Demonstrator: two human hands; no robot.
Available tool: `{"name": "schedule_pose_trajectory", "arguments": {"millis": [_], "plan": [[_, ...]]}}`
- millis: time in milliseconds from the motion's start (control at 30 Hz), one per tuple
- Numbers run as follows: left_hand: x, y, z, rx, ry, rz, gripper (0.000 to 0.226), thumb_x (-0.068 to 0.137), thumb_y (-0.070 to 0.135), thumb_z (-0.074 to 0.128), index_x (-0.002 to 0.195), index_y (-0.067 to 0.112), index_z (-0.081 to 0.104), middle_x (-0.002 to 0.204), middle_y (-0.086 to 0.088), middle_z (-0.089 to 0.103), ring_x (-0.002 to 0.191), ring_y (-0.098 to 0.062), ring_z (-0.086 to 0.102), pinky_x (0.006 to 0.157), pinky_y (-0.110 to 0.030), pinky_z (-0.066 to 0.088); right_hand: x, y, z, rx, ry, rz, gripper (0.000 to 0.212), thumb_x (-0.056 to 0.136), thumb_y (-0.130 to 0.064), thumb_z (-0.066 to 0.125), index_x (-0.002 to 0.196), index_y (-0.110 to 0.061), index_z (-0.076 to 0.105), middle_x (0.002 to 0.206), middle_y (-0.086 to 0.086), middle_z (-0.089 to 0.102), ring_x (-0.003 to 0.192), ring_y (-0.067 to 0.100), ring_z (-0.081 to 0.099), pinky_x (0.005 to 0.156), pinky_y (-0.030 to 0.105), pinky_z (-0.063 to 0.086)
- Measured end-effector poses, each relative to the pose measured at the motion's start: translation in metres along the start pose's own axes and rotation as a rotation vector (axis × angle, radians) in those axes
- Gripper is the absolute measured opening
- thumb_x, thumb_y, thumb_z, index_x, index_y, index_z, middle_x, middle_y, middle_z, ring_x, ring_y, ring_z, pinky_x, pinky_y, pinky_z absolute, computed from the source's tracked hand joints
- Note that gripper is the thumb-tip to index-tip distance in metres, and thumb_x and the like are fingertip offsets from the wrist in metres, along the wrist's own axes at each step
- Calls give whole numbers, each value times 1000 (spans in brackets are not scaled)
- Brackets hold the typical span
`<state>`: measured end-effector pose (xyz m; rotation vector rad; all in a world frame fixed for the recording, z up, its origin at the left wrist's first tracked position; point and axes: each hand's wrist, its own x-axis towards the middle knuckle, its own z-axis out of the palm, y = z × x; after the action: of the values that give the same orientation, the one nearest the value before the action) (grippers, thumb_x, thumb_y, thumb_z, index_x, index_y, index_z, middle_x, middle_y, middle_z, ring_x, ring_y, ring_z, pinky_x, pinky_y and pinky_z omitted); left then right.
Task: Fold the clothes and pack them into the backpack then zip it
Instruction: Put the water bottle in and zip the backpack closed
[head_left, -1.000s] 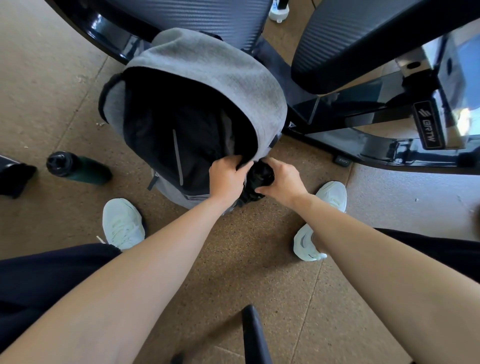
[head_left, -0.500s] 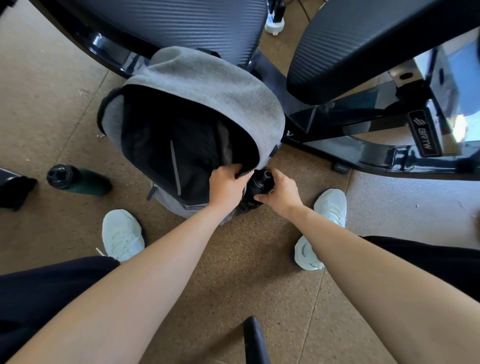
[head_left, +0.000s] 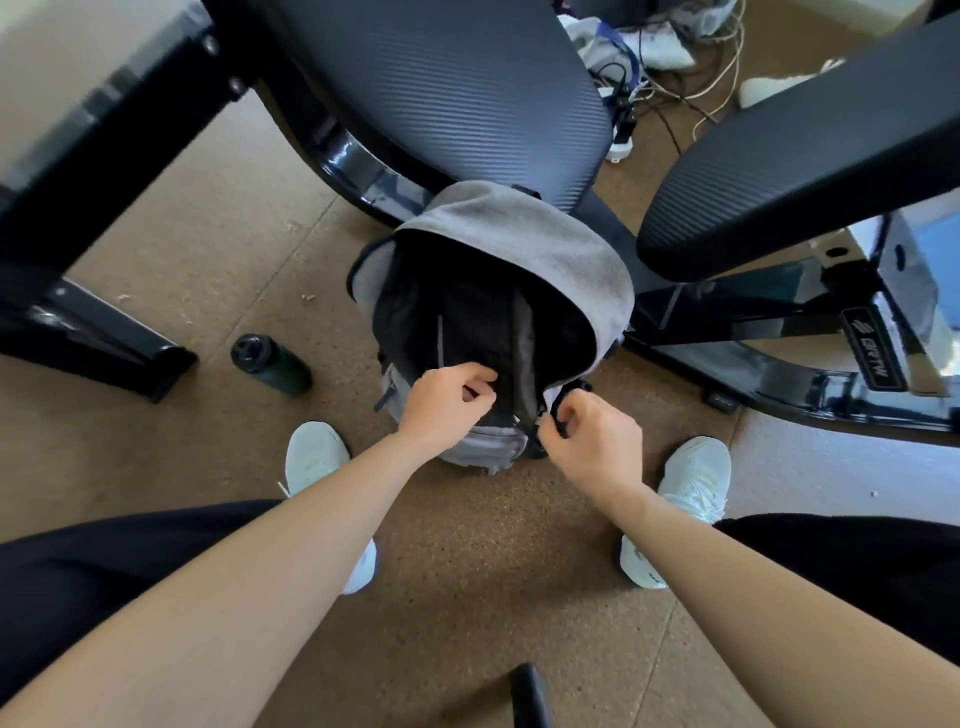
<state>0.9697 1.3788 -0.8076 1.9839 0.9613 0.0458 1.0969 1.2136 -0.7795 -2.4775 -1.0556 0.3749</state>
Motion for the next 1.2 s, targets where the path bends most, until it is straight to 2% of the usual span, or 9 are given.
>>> {"name": "schedule_pose_trajectory", "arguments": {"millis": [133,200,367,500,667,767,900,1033,1200], "plan": [[-21,-27,-59,69,281,-21,9,92,27,67,93,26,76,75,11,68,74,-11,63,70,-28,51,15,-62,12,18,-84,-341,17,89,-35,64,93,-19,62,84,-6,60,74,14,58,63,37,54],[-21,-46,-90,102,361,-85,8,89,27,67,84,27,73,72,9,67,74,-17,64,70,-33,53,29,-91,22,-40,-142,-508,27,87,-32,69,110,-17,65,102,-1,62,91,20,60,72,37,56],[-1,-115,-154,391,314,-298,35,94,35,65,127,27,63,121,1,63,115,-22,59,82,-34,47,62,-142,54,-357,-249,-775,64,87,-35,70,146,-23,47,158,10,39,139,39,39,106,53,43],[22,-172,-172,507,252,-453,64,91,37,71,148,26,45,153,-7,40,138,-34,38,105,-47,44,78,-149,78,-516,-370,-745,71,96,-40,59,158,-30,27,171,6,7,152,43,10,119,60,19],[43,-218,-166,520,29,-527,87,89,36,77,159,38,25,171,-3,2,150,-42,20,112,-54,38,85,-133,94,-604,-424,-696,66,95,-46,58,154,-29,33,171,3,-6,151,44,7,114,63,23],[47,-230,-160,488,21,-499,85,84,28,82,154,34,35,164,-7,17,135,-45,42,104,-51,46,86,-125,97,-593,-416,-685,67,90,-46,65,150,-27,41,171,3,-3,149,44,13,110,63,29],[38,-225,-151,553,99,-389,57,84,10,76,130,21,46,130,-16,41,103,-43,54,78,-49,50,88,-126,91,-557,-462,-649,66,92,-45,62,151,-28,38,170,1,-10,150,42,7,112,60,27],[23,-196,-161,606,-20,-323,57,88,35,73,137,29,44,121,-11,49,107,-40,58,81,-45,52,89,-128,81,-431,-571,-591,68,93,-46,64,153,-31,36,169,-7,-14,152,36,1,116,55,26],[-4,-114,-196,255,70,-225,52,76,46,77,123,38,58,119,5,62,106,-21,57,83,-32,42,89,-143,59,-233,-683,-474,80,89,-52,70,157,-30,34,170,-12,-4,155,26,4,120,57,25]]}}
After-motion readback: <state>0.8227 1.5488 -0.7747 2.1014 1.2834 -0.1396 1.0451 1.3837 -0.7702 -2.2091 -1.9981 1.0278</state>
